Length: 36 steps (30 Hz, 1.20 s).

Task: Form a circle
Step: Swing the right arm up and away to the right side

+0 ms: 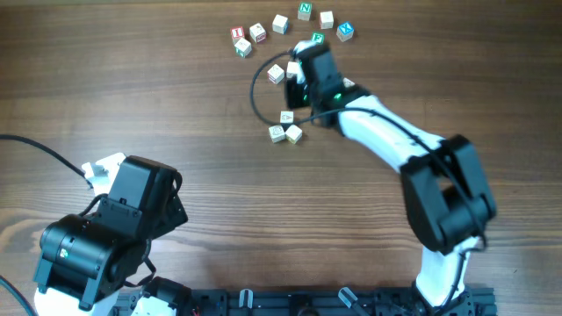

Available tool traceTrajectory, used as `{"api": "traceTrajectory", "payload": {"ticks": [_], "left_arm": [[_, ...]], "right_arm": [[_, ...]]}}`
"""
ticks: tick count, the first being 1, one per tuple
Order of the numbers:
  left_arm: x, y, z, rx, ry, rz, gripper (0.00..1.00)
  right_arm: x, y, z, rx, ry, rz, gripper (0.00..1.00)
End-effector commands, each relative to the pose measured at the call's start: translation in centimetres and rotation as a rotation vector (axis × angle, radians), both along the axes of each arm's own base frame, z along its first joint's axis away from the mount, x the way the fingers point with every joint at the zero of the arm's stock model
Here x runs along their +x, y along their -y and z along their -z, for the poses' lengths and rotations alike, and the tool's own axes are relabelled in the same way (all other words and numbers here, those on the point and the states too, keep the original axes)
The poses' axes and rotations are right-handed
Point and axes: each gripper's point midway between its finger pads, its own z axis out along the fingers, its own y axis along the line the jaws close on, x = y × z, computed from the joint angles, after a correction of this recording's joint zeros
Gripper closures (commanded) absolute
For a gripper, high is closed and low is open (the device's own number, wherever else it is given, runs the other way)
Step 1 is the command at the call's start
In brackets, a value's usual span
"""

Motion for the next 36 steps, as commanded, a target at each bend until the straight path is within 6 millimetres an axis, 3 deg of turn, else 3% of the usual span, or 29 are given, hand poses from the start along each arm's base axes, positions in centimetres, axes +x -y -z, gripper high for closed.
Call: {"api": "traceTrajectory", "payload": {"ticks": [1,3,5,9,11,13,14,19,24,30,36], "left_arm": [[-0.1,-0.1,0.1,-0.007,0.003,-0.02,0.0],[-0.1,-0.1,0.1,-0.007,0.003,-0.02,0.0],[-0.1,-0.1,0.1,-0.007,0.003,-0.02,0.0],[-0.1,-0.1,0.1,-0.007,0.003,-0.02,0.0],[-0.1,-0.1,0.1,-0.007,0.003,-0.02,0.0],[-0.1,-0.1,0.1,-0.007,0.003,-0.02,0.0],[-0.1,-0.1,0.1,-0.007,0.003,-0.02,0.0],[-0.1,-0.1,0.1,-0.007,0.003,-0.02,0.0],[-0.1,-0.1,0.1,-0.007,0.003,-0.02,0.0],[-0.1,-0.1,0.1,-0.007,0.003,-0.02,0.0],[-0.1,-0.1,0.1,-0.007,0.003,-0.02,0.0]], "right_arm": [[2.2,4.8,-15.2,0.011,0.256,0.146,0.96],[0.1,6.7,-20.8,0.026,0.306,0.165,0.95],[-2.7,7.9,-25.2,0.052,0.355,0.168,0.94],[-8.6,10.4,-31.7,0.114,0.438,0.179,0.68],[-12.0,11.9,-34.2,0.153,0.469,0.193,0.43],[-14.5,13.0,-35.7,0.187,0.483,0.207,0.07],[-16.0,13.6,-36.3,0.21,0.486,0.219,0.0],[-21.3,15.9,-36.2,0.214,0.444,0.234,0.0],[-24.0,17.1,-33.0,0.141,0.319,0.233,0.0],[-24.7,19.6,-29.3,-0.023,0.198,0.318,0.0],[-25.1,21.5,-29.5,-0.052,0.216,0.391,0.0]]}}
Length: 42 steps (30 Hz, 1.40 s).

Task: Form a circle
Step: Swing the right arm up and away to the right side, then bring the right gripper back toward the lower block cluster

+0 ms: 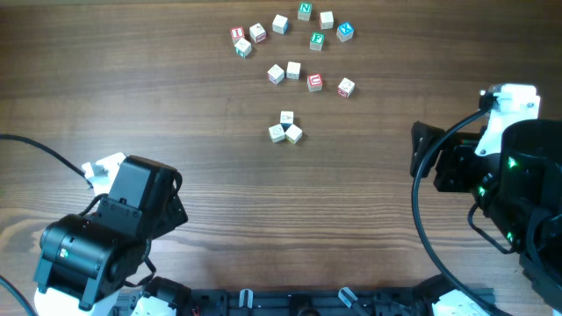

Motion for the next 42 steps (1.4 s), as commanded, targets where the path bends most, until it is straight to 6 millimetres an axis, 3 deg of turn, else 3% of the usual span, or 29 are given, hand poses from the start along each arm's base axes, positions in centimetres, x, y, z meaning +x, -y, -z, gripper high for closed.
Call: {"api": "traceTrajectory", "payload": {"ticks": [1,5,9,14,16,23,31,33,35,39,42], "left_arm": [[-0.1,-0.1,0.1,-0.007,0.003,-0.02,0.0],[-0.1,-0.1,0.1,-0.007,0.003,-0.02,0.0],[-0.1,-0.1,0.1,-0.007,0.003,-0.02,0.0],[-0.1,-0.1,0.1,-0.007,0.003,-0.02,0.0],[-0.1,-0.1,0.1,-0.007,0.003,-0.02,0.0],[-0.1,-0.1,0.1,-0.007,0.003,-0.02,0.0],[-0.1,-0.1,0.1,-0.007,0.003,-0.02,0.0],[-0.1,-0.1,0.1,-0.007,0.003,-0.02,0.0],[-0.1,-0.1,0.1,-0.007,0.003,-0.02,0.0],[-0.1,-0.1,0.1,-0.007,0.003,-0.02,0.0],[-0.1,-0.1,0.1,-0.007,0.003,-0.02,0.0]], "right_arm": [[-0.5,2.6,-1.0,-0.011,0.054,0.107,0.0],[-1.6,5.6,-2.5,0.039,0.198,0.228,0.0],[-2.9,6.2,-1.3,0.086,0.345,0.241,0.0],[-3.2,6.3,4.1,0.097,0.451,0.23,0.0],[-3.1,6.2,7.4,0.125,0.508,0.233,0.0],[-2.6,6.0,10.6,0.163,0.614,0.225,0.0],[-2.3,5.9,11.5,0.169,0.603,0.225,0.0],[-2.3,3.7,11.8,0.359,0.563,0.153,0.0],[-2.2,3.6,12.2,0.421,0.536,0.181,0.0],[-1.5,3.5,16.5,0.645,0.319,0.345,0.0],[-0.6,2.8,18.7,0.712,0.198,0.407,0.0]]}}
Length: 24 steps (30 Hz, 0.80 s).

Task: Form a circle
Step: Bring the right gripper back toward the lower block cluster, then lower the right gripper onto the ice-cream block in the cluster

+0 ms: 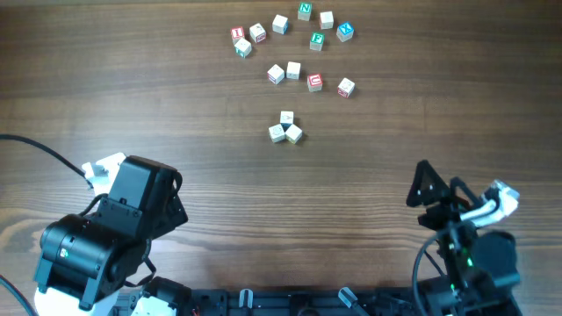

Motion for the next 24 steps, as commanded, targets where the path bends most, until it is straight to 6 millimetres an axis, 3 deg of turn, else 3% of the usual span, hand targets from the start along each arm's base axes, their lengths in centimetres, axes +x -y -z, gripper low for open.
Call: {"api": "traceTrajectory", "payload": {"ticks": [1,8,12,15,21,24], "left_arm": [[-0.1,-0.1,0.1,-0.007,0.004,-0.02,0.0],[-0.1,-0.1,0.1,-0.007,0.004,-0.02,0.0],[-0.1,-0.1,0.1,-0.007,0.004,-0.02,0.0],[-0.1,-0.1,0.1,-0.007,0.004,-0.02,0.0],[-0.1,-0.1,0.1,-0.007,0.004,-0.02,0.0],[-0.1,-0.1,0.1,-0.007,0.004,-0.02,0.0]], "right_arm": [[1.1,-1.4,2.9,0.286,-0.153,0.041,0.0],[4.6,-8.6,3.8,0.242,-0.24,-0.34,0.0],[6.2,-11.2,5.5,0.271,-0.395,-0.433,0.01],[7.2,-13.5,5.7,0.244,-0.449,-0.486,0.01],[8.9,-20.9,5.0,0.155,-0.506,-0.558,0.0],[9.9,-24.0,5.7,0.168,-0.557,-0.561,0.0]]}}
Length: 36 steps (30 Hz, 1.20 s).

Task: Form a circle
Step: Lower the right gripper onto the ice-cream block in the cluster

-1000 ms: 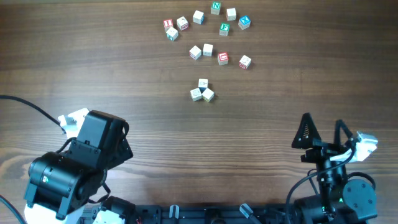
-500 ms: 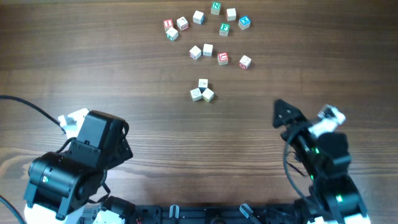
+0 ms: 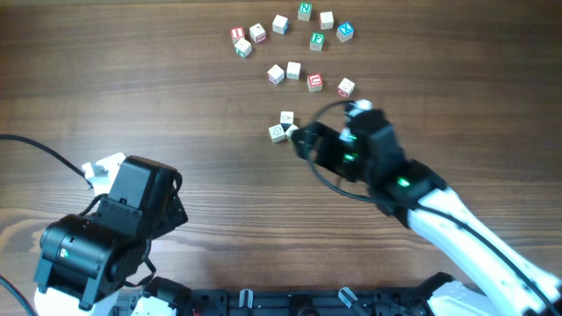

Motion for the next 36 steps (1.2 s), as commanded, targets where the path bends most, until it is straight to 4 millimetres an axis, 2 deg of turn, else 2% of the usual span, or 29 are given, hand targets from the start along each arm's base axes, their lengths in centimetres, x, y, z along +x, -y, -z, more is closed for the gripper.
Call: {"api": "traceTrajectory", "payload": {"ticks": [1,2,3,4,5,6,8,12,14,17,20,22,23,28,31,33,36], "left_arm": [[-0.1,-0.1,0.1,-0.007,0.004,-0.02,0.0],[-0.1,-0.1,0.1,-0.007,0.004,-0.02,0.0],[-0.1,-0.1,0.1,-0.007,0.004,-0.02,0.0],[-0.1,-0.1,0.1,-0.007,0.004,-0.02,0.0],[-0.1,-0.1,0.1,-0.007,0.004,-0.02,0.0],[-0.1,-0.1,0.1,-0.007,0.004,-0.02,0.0],[-0.1,-0.1,0.1,-0.007,0.004,-0.02,0.0],[-0.1,-0.1,0.1,-0.007,0.004,-0.02,0.0],[-0.1,-0.1,0.1,-0.007,0.004,-0.02,0.0],[-0.1,-0.1,0.1,-0.007,0.004,-0.02,0.0],[-0.1,-0.1,0.1,-0.007,0.004,-0.02,0.0],[-0.1,-0.1,0.1,-0.007,0.004,-0.02,0.0],[-0.1,-0.1,0.1,-0.007,0.004,-0.02,0.0],[-0.1,-0.1,0.1,-0.007,0.004,-0.02,0.0],[-0.1,-0.1,0.1,-0.007,0.004,-0.02,0.0],[-0.1,-0.1,0.1,-0.007,0.004,-0.02,0.0],[-0.1,-0.1,0.1,-0.007,0.004,-0.02,0.0]], "right_arm": [[2.1,-2.4,0.3,-0.003,-0.014,0.04,0.01],[2.5,-3.2,0.2,0.02,0.0,0.02,0.05],[3.1,-4.8,-0.4,0.084,0.032,-0.029,0.29],[3.3,-5.8,-0.9,0.126,0.048,-0.062,0.41],[3.6,-6.6,-1.4,0.17,0.066,-0.083,0.59],[4.2,-6.9,-1.7,0.182,0.095,-0.077,0.96],[4.6,-6.7,-0.8,0.155,0.092,-0.066,0.96],[5.7,-6.7,-0.8,0.098,0.198,-0.092,0.96],[5.7,-6.5,0.0,0.075,0.154,-0.088,0.95],[6.2,-5.0,1.5,-0.11,0.066,-0.071,0.95],[7.5,-3.8,0.4,-0.242,0.038,-0.045,0.95],[8.2,-3.8,-0.5,-0.258,0.035,-0.047,0.95],[8.4,-3.8,-0.2,-0.253,0.022,-0.05,0.95],[8.3,-3.8,4.9,-0.277,-0.115,-0.057,0.95],[8.2,-4.0,6.8,-0.289,-0.156,-0.069,0.95],[8.4,-4.2,7.4,-0.293,-0.165,-0.072,0.95],[9.4,-4.1,7.1,-0.331,-0.1,-0.063,0.95]]}}
